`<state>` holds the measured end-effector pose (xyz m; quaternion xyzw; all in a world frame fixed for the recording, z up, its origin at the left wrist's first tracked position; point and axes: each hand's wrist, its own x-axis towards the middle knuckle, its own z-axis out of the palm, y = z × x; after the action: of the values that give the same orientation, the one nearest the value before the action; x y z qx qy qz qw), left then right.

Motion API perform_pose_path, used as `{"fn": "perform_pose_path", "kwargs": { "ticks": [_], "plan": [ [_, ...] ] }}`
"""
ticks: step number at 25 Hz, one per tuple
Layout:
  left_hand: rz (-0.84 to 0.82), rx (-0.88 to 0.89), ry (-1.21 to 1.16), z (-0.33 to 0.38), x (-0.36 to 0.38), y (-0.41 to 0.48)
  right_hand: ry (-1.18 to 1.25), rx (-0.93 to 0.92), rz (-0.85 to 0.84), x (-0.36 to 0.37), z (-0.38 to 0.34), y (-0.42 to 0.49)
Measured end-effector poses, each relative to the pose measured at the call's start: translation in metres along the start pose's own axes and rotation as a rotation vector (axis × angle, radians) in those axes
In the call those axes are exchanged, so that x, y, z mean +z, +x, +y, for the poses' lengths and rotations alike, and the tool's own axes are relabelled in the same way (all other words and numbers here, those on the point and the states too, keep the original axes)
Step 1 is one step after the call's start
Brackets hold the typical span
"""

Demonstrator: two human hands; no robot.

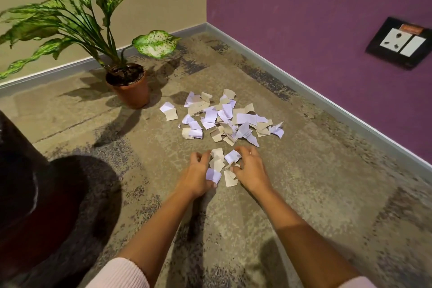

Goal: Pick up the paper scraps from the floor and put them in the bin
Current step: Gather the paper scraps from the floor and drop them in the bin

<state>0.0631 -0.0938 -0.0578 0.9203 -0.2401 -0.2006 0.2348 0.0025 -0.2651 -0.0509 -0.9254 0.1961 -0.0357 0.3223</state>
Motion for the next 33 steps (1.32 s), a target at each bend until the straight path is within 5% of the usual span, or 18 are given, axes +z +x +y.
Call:
{"fn": "perform_pose_path", "kwargs": {
  "ticks": [2, 8, 13, 17, 25, 33],
  "plan": [
    [-0.015, 0.024, 0.104, 0.002, 0.001, 0.008, -0.159, -0.050, 0.034, -0.008, 0.007, 0.006],
    [-0.142, 0.007, 0.291, 0.011, -0.010, 0.030, -0.306, 0.129, -0.408, -0.022, 0.012, 0.019],
    [-0.237, 0.101, 0.473, 0.023, -0.012, 0.041, -0.414, 0.130, -0.550, 0.002, -0.010, 0.022],
    [-0.304, 0.090, 0.529, 0.029, -0.011, 0.046, -0.438, 0.143, -0.523, 0.006, -0.017, 0.023],
    [-0.152, 0.045, 0.355, 0.026, -0.007, 0.030, -0.365, 0.067, -0.327, 0.016, -0.025, -0.004],
    [-0.052, 0.077, 0.473, 0.030, 0.000, -0.001, -0.420, -0.015, -0.261, 0.009, -0.019, -0.027]
  ]
}}
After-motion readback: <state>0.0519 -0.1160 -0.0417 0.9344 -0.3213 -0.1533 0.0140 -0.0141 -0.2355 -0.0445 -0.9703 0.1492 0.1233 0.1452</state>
